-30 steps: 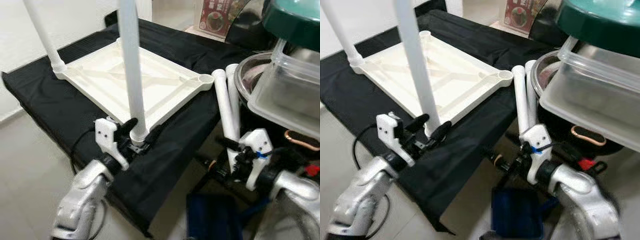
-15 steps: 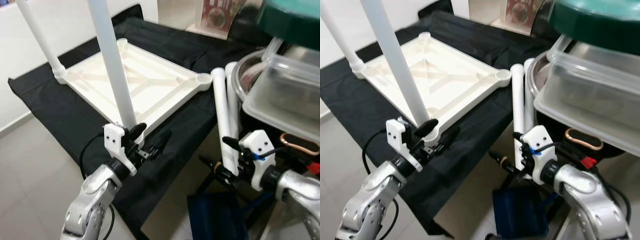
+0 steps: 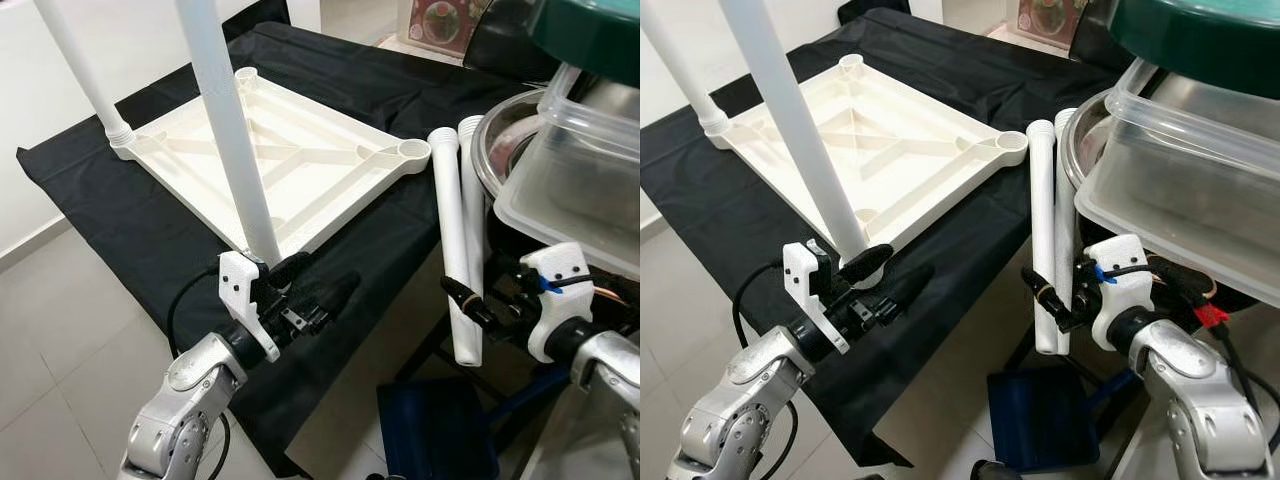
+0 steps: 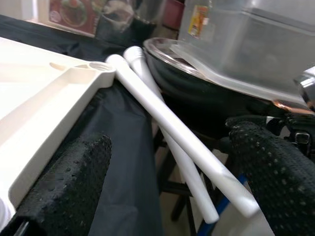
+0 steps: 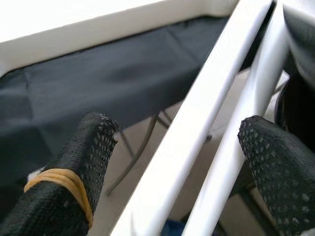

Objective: Building children table

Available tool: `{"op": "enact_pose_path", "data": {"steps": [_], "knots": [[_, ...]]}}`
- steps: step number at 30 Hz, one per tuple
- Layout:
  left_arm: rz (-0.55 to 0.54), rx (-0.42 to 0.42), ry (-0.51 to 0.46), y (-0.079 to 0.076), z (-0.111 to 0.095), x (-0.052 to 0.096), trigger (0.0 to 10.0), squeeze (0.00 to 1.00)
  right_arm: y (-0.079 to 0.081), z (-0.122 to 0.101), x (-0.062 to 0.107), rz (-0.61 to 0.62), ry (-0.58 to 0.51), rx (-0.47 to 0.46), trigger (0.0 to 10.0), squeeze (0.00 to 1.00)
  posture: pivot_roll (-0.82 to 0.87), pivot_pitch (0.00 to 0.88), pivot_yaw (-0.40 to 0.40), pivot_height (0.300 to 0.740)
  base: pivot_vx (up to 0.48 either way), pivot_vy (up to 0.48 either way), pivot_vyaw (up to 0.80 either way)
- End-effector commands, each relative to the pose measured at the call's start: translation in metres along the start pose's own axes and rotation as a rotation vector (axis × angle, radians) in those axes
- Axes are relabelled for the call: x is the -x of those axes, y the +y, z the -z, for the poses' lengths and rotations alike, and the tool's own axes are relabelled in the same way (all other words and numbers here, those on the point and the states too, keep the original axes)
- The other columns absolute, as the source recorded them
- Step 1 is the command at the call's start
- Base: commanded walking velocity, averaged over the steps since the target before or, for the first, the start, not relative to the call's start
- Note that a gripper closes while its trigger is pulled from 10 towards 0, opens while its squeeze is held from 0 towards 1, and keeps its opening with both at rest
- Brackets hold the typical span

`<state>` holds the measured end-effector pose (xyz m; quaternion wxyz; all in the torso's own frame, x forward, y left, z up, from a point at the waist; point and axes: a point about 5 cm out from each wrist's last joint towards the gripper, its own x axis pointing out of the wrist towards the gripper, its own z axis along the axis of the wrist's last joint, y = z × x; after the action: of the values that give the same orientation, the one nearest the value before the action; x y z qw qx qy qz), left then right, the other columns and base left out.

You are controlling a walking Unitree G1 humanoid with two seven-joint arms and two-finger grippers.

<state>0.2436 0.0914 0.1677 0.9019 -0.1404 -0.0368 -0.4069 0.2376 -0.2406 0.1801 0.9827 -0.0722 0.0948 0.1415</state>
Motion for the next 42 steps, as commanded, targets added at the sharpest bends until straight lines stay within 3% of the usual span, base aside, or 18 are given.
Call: {"op": "enact_pose_path", "data": {"steps": [1, 7, 13, 16, 19, 25, 31, 35, 42], "knots": [[0.018, 0.007, 0.028, -0.002, 0.003, 0.005, 10.0, 0.00, -0.007, 0.008, 0.003, 0.053, 0.022, -0.062, 10.0, 0.00, -0.14, 0.183, 0.033, 0.740, 0.000, 0.000, 0.00], [0.048, 0.007, 0.040, -0.004, 0.003, 0.007, 10.0, 0.00, -0.025, 0.018, 0.011, 0.198, 0.049, -0.149, 10.0, 0.00, -0.14, 0.187, 0.028, 0.740, 0.000, 0.000, 0.00], [0.068, 0.014, 0.048, -0.008, 0.004, 0.007, 10.0, 0.00, -0.030, 0.019, 0.017, 0.219, 0.003, -0.222, 10.0, 0.00, -0.15, 0.188, 0.031, 0.740, 0.000, 0.000, 0.00], [0.073, 0.016, 0.049, -0.008, 0.004, 0.007, 10.0, 0.00, -0.031, 0.021, 0.019, 0.226, 0.017, -0.216, 10.0, 0.00, -0.15, 0.188, 0.031, 0.740, 0.000, 0.000, 0.00], [0.080, 0.018, 0.050, -0.009, 0.005, 0.007, 10.0, 0.00, -0.030, 0.030, 0.019, 0.228, 0.102, -0.156, 10.0, 0.00, -0.15, 0.187, 0.034, 0.740, 0.000, 0.000, 0.00], [0.080, 0.017, 0.050, -0.009, 0.004, 0.007, 10.0, 0.00, -0.033, 0.040, 0.017, 0.246, 0.200, -0.123, 10.0, 0.00, -0.14, 0.187, 0.033, 0.740, 0.000, 0.000, 0.00], [0.080, 0.018, 0.052, -0.009, 0.003, 0.007, 10.0, 0.00, -0.034, 0.040, 0.014, 0.239, 0.207, -0.138, 10.0, 0.00, -0.14, 0.187, 0.033, 0.740, 0.000, 0.000, 0.00], [0.078, 0.015, 0.053, -0.009, 0.002, 0.007, 10.0, 0.00, -0.018, 0.046, 0.004, 0.119, 0.254, -0.127, 10.0, 0.00, -0.13, 0.190, 0.031, 0.740, 0.000, 0.000, 0.00], [0.071, 0.006, 0.055, -0.009, 0.001, 0.008, 10.0, 0.00, -0.019, 0.050, -0.007, 0.150, 0.262, -0.121, 10.0, 0.00, -0.12, 0.200, 0.029, 0.740, 0.000, 0.000, 0.00]]}}
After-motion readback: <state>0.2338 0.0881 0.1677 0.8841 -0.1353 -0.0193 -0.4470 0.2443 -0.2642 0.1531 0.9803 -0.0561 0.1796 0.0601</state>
